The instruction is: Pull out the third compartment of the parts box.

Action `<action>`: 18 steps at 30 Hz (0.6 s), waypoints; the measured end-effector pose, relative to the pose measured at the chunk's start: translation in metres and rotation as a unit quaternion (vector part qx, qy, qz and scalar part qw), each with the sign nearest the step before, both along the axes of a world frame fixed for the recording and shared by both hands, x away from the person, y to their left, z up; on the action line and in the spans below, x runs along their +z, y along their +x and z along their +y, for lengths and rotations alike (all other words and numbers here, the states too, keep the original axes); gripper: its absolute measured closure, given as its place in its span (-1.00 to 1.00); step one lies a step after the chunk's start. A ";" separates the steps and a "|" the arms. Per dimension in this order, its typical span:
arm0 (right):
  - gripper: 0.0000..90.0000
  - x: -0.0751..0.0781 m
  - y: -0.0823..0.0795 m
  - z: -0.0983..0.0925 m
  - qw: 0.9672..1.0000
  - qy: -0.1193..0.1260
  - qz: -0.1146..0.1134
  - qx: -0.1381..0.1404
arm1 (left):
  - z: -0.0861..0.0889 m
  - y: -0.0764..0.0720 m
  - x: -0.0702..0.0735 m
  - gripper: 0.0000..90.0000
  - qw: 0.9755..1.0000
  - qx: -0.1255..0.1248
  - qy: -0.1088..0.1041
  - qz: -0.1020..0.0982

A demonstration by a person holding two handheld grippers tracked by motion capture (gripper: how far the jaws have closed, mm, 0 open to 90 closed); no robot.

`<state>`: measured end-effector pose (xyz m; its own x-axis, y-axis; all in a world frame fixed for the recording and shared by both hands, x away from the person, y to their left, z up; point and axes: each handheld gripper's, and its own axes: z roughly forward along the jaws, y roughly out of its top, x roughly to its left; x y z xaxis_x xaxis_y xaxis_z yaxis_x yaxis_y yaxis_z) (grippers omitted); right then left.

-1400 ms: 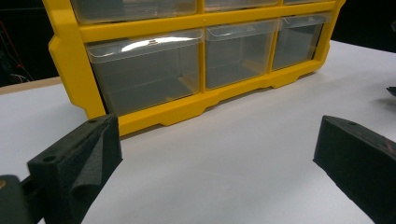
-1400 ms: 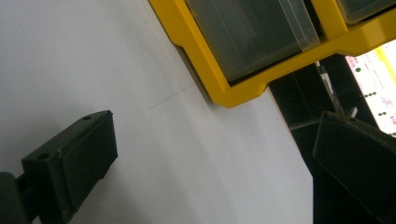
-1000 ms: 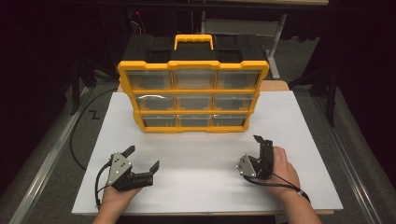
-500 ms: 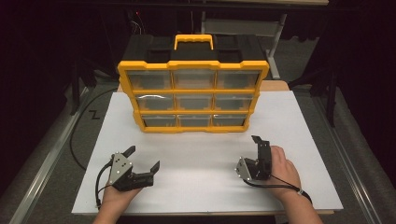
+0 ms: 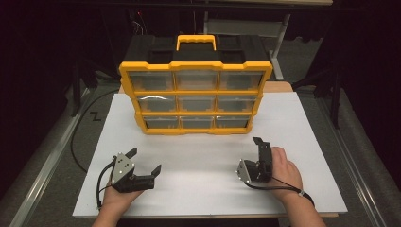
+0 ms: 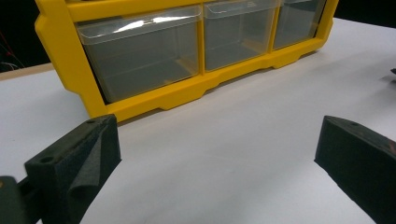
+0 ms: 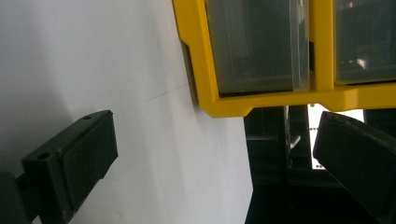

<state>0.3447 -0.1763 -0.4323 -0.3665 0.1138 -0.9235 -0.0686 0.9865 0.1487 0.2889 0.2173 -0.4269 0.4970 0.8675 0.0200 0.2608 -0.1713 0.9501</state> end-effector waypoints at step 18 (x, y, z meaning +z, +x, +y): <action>-0.72 0.001 0.005 0.023 0.999 -0.018 -0.031 0.014 | -0.002 -0.002 0.000 -0.99 1.000 -0.006 -0.017 -0.022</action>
<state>0.3493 -0.1537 -0.4314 -0.3113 0.0706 -0.9477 -0.1033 0.9888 0.1076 0.2866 0.2150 -0.4267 0.5062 0.8623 0.0126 0.2170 -0.1415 0.9659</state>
